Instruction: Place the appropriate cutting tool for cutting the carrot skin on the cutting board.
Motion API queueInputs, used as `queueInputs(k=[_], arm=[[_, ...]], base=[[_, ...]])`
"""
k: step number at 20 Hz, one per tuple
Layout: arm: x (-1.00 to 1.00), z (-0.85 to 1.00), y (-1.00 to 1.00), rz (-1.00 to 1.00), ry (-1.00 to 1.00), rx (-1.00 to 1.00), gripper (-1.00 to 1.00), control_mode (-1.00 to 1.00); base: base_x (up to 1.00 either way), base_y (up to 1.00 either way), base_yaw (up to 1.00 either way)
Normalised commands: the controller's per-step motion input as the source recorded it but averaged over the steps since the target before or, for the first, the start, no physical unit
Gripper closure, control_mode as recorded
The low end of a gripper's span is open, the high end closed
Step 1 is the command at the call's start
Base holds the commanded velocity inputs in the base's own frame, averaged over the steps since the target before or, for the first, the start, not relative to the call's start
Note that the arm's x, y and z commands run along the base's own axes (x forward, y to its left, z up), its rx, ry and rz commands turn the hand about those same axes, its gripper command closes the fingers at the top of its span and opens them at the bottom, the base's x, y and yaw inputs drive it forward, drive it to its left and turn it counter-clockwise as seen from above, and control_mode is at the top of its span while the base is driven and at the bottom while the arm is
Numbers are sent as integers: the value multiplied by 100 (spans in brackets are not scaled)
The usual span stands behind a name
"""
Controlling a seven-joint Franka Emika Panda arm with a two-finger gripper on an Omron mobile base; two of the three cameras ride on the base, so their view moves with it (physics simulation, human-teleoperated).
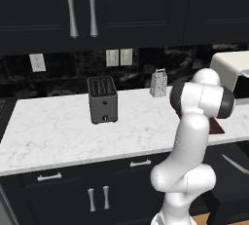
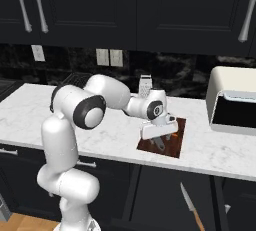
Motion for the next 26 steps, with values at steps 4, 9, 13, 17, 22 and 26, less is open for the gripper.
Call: queueInputs(k=[4, 9, 13, 17, 22, 26], arm=[[-36, 77, 0, 9, -4, 2, -100, -100], [-88, 55, 9, 2, -19, 0, -100, -100], [-86, 34, 48, -6, -19, 0, -100, -100], [-69, 39, 55, -11, -20, 0, -100, -100], [-76, 40, 38, -10, -15, 0, -100, -100], [-81, 23, 18, -8, -7, 0, -100, -100]], base=[[0, 0, 0], [0, 0, 0], [0, 0, 0], [0, 0, 0], [0, 0, 0], [0, 0, 0]])
